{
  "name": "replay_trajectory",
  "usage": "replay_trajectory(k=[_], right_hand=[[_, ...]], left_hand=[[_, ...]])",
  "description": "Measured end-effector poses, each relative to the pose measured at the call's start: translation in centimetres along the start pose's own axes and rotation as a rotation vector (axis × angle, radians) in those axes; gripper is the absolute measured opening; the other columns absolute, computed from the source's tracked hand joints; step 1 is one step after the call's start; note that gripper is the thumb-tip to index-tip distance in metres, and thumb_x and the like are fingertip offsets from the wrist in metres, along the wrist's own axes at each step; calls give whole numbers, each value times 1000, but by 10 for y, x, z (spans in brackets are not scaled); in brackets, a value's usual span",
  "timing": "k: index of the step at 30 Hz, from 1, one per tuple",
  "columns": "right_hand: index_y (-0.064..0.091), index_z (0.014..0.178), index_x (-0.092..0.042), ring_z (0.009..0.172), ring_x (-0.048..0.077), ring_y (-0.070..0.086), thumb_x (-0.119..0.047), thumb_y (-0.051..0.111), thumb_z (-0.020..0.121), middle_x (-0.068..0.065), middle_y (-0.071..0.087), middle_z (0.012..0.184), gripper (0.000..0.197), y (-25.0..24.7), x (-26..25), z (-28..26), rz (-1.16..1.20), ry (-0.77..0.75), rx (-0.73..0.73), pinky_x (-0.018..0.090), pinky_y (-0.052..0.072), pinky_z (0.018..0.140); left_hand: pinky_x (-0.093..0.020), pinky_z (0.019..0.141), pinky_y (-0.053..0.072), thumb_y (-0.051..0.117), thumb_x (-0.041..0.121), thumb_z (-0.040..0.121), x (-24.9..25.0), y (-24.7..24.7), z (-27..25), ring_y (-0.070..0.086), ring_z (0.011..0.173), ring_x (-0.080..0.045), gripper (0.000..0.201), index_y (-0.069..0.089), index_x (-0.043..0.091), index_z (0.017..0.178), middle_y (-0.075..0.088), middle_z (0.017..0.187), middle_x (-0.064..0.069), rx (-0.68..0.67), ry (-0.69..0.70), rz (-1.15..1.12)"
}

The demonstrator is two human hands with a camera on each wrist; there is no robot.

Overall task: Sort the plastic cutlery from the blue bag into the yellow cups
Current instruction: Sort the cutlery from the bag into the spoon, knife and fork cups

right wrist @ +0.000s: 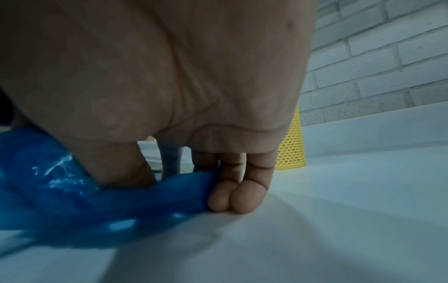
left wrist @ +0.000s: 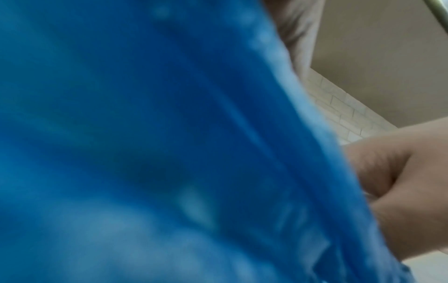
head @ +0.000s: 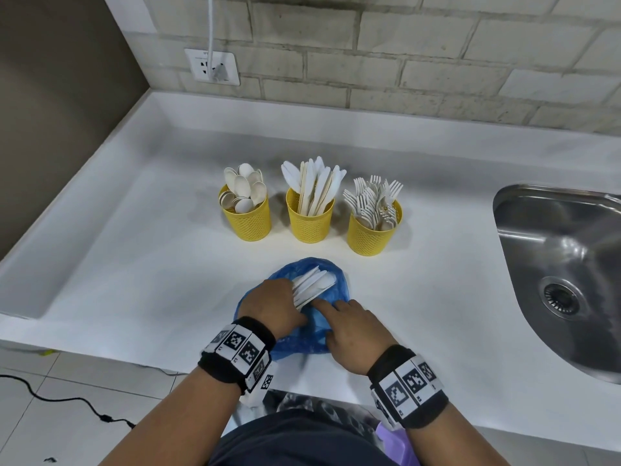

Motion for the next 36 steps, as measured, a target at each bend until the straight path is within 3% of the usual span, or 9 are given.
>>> replay_trajectory(k=[4, 9, 15, 20, 23, 26, 30, 34, 36], right_hand=[[26, 156, -18, 110, 33, 55, -19, 47, 98, 14, 61, 124, 61, -3, 7, -1, 76, 41, 19, 40, 49, 87], [30, 147, -13, 86, 35, 60, -25, 47, 100, 15, 60, 98, 52, -6, 17, -1, 109, 120, 30, 37, 46, 70], [39, 118, -9, 65, 24, 54, -23, 48, 101, 4, 53, 73, 23, -17, 21, -1, 311, 141, 60, 33, 34, 54], [43, 88, -14, 65, 10, 47, -16, 55, 95, -2, 50, 74, 14, -30, 28, 1, 667, 238, 160, 26, 37, 60], [52, 88, -11, 64, 15, 53, -12, 55, 93, 2, 57, 76, 5, -32, 33, -1, 1010, 335, 181, 29, 41, 60], [54, 87, -9, 58, 23, 54, -16, 53, 97, 8, 64, 73, 12, -33, 35, -1, 1252, 370, 199, 33, 40, 53], [50, 89, -8, 54, 22, 55, -21, 51, 104, 9, 66, 68, 20, -35, 36, 2, 1241, 368, 230, 32, 43, 52], [53, 96, -5, 54, 22, 56, -20, 48, 107, 12, 68, 70, 20, -32, 39, 4, 1290, 371, 217, 32, 43, 53], [56, 99, -4, 55, 22, 56, -19, 48, 107, 14, 69, 72, 19, -31, 37, 4, 1354, 371, 180, 32, 42, 53]], left_hand=[[-28, 66, 48, 72, 45, 74, 1, -2, -1, 60, 75, -20, 31, 58, 24, 93, 57, 76, 9, 6, -2, 30], [-31, 69, 51, 72, 52, 70, -1, -2, -5, 63, 81, -20, 37, 55, 27, 92, 61, 85, 7, -38, 44, -17], [-23, 59, 41, 77, 34, 72, 6, -6, -11, 58, 71, -5, 28, 51, 30, 82, 61, 79, 10, -91, 168, -200], [-9, 58, 37, 77, 25, 76, 13, -12, -14, 60, 71, 3, 29, 54, 36, 89, 63, 79, 15, -64, 213, -273], [-9, 57, 37, 77, 27, 75, 15, -12, -13, 60, 69, 4, 26, 55, 38, 86, 64, 77, 16, -67, 216, -289], [-18, 62, 42, 77, 35, 70, 17, -12, -12, 63, 71, -2, 24, 57, 38, 84, 67, 78, 12, -61, 213, -314], [-27, 68, 52, 76, 39, 63, 22, -10, -10, 65, 75, -4, 31, 63, 35, 91, 71, 83, 10, -56, 218, -364], [-24, 71, 50, 81, 47, 63, 27, -6, -9, 65, 80, -1, 40, 63, 38, 98, 71, 88, 14, -71, 250, -360], [-29, 74, 54, 82, 49, 63, 25, -4, -7, 65, 81, -4, 44, 63, 35, 101, 71, 89, 13, -71, 239, -324]])
Point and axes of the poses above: each hand's wrist, its own z-axis towards the middle knuckle, its own y-axis out of the palm, x = y × z, the point moved 7 cm from there along z, towards the middle knuckle
